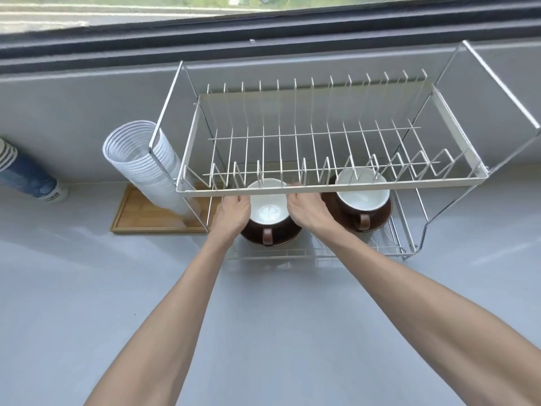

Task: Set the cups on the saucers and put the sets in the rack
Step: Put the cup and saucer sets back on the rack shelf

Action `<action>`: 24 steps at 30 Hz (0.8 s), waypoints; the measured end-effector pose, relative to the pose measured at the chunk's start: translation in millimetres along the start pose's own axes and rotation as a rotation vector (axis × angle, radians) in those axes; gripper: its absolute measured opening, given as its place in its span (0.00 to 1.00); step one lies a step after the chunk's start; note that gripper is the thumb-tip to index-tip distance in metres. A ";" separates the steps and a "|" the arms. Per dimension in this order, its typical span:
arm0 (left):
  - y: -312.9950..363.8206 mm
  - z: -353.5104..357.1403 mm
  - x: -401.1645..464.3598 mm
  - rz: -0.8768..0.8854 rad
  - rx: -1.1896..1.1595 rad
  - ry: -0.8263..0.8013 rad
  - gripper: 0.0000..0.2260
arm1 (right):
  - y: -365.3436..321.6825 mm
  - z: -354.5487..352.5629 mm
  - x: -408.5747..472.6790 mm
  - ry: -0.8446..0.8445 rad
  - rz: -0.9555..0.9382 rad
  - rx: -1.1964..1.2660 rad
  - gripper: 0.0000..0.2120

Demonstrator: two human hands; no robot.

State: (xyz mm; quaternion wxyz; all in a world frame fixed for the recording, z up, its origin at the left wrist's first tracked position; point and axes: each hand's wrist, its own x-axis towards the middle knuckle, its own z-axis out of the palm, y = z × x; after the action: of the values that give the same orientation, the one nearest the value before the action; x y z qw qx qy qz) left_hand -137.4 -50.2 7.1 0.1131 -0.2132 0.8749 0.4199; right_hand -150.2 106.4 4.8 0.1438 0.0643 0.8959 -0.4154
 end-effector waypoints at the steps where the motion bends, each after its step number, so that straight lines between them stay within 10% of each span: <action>1: -0.3 0.4 0.9 -0.008 -0.011 -0.006 0.18 | -0.7 -0.1 1.1 -0.006 0.005 0.004 0.16; 24: 7.2 -21.6 -31.6 0.134 0.350 -0.141 0.25 | -11.2 -33.0 -35.5 -0.147 -0.035 -0.225 0.17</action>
State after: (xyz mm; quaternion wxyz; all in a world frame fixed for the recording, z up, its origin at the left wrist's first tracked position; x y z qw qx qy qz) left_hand -113.2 -54.4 37.4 0.1810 -0.1019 0.9367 0.2819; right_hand -125.8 124.5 44.2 0.2082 0.0016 0.9249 -0.3181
